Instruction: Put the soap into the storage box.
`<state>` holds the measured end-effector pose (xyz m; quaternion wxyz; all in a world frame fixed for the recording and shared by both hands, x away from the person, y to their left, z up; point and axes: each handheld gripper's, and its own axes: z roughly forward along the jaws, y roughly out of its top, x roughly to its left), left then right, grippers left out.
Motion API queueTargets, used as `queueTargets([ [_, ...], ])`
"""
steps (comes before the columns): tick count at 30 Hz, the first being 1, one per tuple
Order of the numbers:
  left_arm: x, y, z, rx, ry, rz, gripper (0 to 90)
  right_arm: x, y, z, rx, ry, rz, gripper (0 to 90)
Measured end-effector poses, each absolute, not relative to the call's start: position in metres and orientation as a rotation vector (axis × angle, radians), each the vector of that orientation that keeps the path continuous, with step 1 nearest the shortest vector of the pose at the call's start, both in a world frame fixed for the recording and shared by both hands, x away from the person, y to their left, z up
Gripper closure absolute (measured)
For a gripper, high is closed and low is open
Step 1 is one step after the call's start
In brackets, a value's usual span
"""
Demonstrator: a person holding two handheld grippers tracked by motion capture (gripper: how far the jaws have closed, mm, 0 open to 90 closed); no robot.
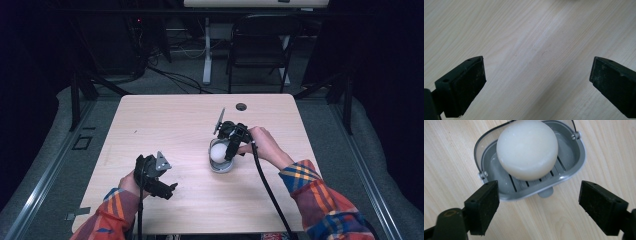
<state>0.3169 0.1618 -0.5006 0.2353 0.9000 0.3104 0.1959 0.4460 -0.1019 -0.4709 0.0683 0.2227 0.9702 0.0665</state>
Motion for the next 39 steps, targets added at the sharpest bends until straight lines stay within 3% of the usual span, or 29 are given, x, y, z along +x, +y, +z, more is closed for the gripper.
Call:
queueTargets([
  [19,0.317,0.161,-0.501,2.470,0.854,0.538,0.3,0.411,-0.152,-0.450,0.677,2.855,0.273,5.1],
  [39,0.317,0.161,-0.501,2.475,0.855,0.539,0.4,0.372,-0.219,-0.467,0.782,2.779,0.296,0.0],
])
